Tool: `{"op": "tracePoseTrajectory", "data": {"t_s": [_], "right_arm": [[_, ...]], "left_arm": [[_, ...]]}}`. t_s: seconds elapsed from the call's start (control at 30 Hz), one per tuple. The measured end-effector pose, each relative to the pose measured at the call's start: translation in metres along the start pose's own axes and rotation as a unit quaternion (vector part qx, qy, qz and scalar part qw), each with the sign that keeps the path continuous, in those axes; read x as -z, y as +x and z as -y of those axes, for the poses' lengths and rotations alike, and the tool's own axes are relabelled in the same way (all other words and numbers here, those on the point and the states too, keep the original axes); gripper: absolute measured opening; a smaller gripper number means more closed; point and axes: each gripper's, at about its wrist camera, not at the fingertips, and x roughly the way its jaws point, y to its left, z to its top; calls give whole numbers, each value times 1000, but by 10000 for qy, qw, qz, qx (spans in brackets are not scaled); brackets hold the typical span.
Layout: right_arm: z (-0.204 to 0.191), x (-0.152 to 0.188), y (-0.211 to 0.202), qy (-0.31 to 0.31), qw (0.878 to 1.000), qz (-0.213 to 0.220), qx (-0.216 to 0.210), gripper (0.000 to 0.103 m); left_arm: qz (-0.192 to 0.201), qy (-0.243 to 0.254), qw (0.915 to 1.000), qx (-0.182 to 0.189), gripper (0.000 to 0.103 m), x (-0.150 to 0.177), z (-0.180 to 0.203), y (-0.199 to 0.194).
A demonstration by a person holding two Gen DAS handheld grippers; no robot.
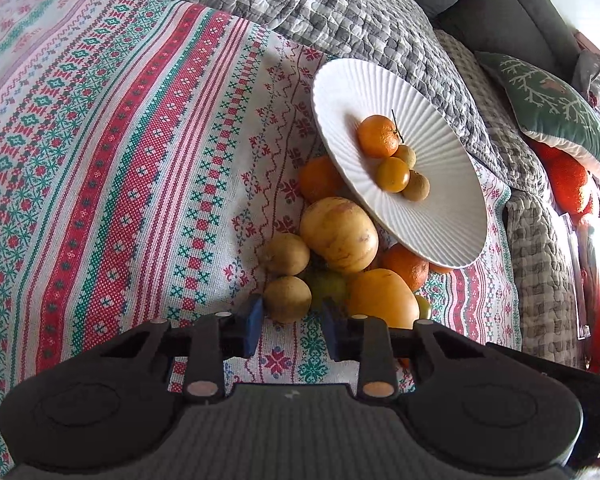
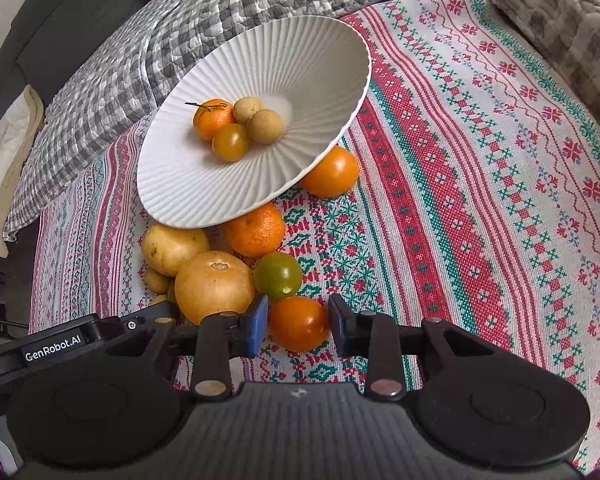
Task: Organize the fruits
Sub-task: 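Grasp a small yellow fruit with the left gripper while the right grasps a red-orange fruit, then carry both fruits over the white plate and release them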
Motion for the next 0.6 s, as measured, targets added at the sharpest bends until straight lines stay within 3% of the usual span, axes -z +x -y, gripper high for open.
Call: {"op": "tracePoseTrajectory", "data": {"t_s": [0.2,0.5,0.6], "right_arm": [[-1,-1,0,-48,10000,32,57,30],[0,1,-4,-21,9999,58,88,29],[2,2,-7,82,9999,50,121,29]], "left_arm": [[-38,-122,9998,166,17,-2,-11,-2],[-7,1,10000,-71,17,8,0,-11],[76,19,10000,45,17,9,2,-18]]}}
